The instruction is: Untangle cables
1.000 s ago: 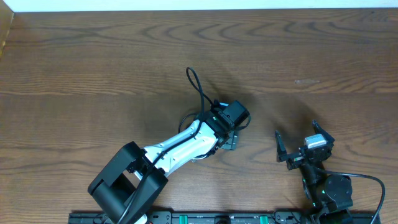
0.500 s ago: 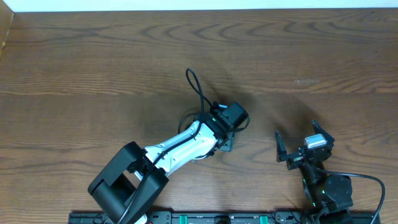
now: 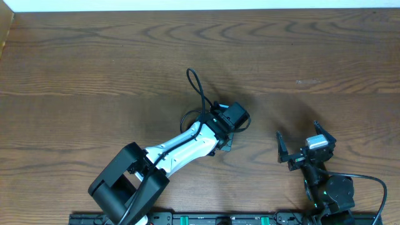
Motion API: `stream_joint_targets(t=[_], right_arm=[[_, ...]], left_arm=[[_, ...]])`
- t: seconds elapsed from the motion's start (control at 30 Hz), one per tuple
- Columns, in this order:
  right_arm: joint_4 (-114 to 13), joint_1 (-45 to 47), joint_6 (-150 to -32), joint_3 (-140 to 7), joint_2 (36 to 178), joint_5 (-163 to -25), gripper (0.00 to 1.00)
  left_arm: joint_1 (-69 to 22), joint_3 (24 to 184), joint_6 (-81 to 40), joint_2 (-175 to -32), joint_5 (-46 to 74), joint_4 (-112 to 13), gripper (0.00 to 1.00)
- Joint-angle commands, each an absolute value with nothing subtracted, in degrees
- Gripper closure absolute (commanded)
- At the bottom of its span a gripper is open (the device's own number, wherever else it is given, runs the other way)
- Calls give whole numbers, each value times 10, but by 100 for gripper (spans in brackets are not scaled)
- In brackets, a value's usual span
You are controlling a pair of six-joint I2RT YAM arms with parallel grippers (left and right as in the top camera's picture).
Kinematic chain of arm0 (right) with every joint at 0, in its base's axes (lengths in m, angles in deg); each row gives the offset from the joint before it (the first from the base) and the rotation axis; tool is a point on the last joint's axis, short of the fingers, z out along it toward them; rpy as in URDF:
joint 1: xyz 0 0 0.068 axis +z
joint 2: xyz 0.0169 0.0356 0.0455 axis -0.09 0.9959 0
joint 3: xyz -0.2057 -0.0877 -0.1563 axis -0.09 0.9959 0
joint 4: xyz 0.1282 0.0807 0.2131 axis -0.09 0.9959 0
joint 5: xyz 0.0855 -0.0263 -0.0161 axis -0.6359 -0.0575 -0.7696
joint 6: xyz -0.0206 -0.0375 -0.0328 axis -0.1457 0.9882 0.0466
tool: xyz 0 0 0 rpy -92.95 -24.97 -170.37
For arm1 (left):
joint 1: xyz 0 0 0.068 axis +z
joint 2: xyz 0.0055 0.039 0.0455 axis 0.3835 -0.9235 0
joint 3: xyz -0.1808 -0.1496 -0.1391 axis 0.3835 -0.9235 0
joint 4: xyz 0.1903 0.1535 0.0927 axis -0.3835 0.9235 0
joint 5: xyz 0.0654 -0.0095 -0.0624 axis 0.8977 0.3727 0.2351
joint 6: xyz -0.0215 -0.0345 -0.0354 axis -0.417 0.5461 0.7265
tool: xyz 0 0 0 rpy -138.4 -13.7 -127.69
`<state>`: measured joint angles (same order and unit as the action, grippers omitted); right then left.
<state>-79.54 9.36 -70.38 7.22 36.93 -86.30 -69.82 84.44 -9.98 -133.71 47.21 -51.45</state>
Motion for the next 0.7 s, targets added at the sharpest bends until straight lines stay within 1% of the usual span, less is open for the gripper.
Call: stream_joint_targets(t=[0.0, 0.17, 0.27, 0.43, 0.53, 0.67], right_arm=[[-793, 95, -708, 73, 366, -866, 1], [-793, 95, -708, 73, 366, -866, 1], [-793, 95, -708, 73, 366, -866, 1], [-793, 95, -708, 73, 366, -866, 1], [-793, 95, -708, 73, 366, -866, 1], [-793, 95, -708, 73, 366, -866, 1]], left_arm=[[-696, 843, -97, -1331, 476, -515, 92], [-696, 858, -97, -1270, 454, -518, 92], [-694, 859, -97, -1218, 416, -534, 92], [-674, 859, -103, -1158, 291, -565, 92], [-657, 859, -130, -1150, 202, -582, 92], [-637, 859, -182, -1159, 122, -586, 92]])
